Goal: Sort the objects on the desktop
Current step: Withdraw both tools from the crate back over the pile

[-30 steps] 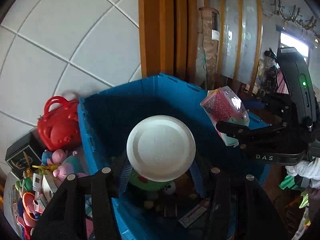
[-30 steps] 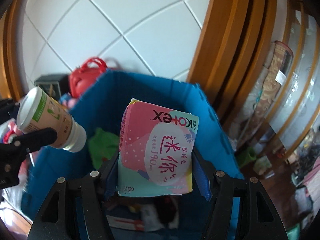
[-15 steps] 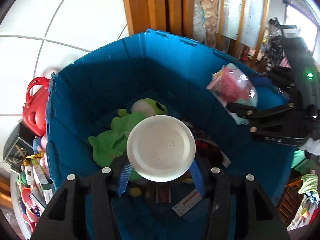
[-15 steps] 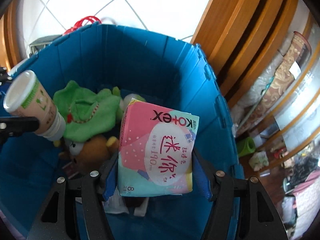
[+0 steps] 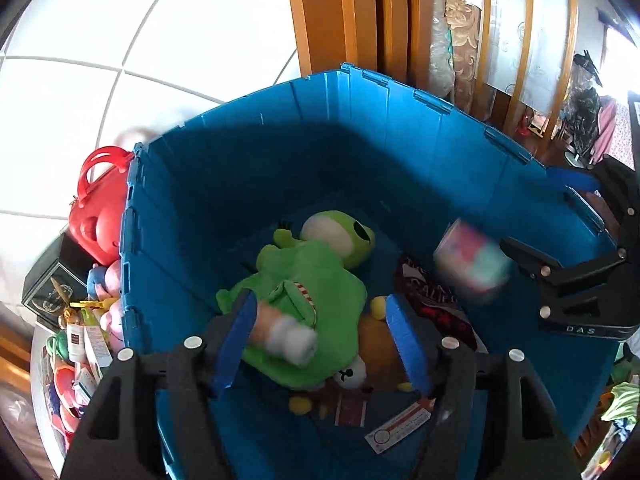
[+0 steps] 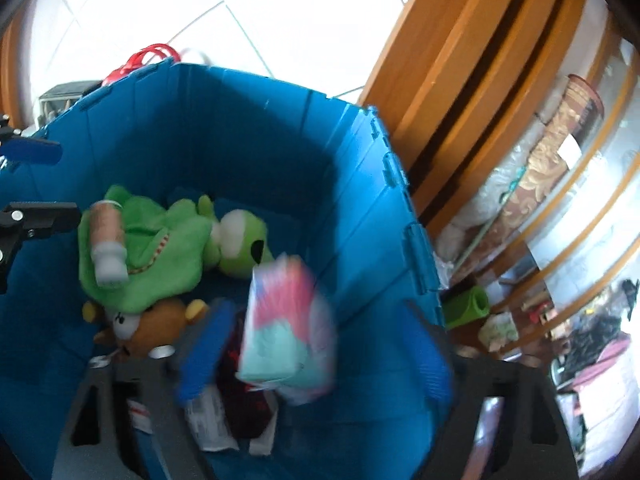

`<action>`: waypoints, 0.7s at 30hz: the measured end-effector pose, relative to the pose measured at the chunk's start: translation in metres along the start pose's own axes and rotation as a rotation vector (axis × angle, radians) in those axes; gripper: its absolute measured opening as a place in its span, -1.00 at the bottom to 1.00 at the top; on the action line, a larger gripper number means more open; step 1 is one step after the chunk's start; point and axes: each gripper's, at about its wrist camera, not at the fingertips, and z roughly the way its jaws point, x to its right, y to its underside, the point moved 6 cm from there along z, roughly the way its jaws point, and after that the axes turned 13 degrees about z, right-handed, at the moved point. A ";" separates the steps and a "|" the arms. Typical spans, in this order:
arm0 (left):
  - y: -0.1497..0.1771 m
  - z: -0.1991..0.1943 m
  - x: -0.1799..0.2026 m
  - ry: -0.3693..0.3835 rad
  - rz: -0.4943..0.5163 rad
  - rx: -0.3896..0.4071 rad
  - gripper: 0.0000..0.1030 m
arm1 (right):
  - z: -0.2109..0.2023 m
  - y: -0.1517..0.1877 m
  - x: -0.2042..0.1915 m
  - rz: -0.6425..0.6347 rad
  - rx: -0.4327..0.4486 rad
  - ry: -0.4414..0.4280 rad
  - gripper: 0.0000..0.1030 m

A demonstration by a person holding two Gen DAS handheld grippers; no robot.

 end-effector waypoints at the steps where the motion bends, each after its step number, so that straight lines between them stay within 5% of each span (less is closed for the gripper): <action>1: 0.000 0.001 -0.001 0.005 -0.003 -0.002 0.29 | -0.001 0.000 0.000 -0.004 0.006 0.013 0.80; 7: 0.006 -0.003 0.000 0.016 0.001 -0.003 0.29 | 0.001 -0.001 -0.003 -0.012 0.015 0.019 0.98; 21: 0.028 -0.053 -0.003 -0.031 -0.055 0.091 0.29 | -0.010 -0.003 -0.002 -0.002 0.089 0.052 0.99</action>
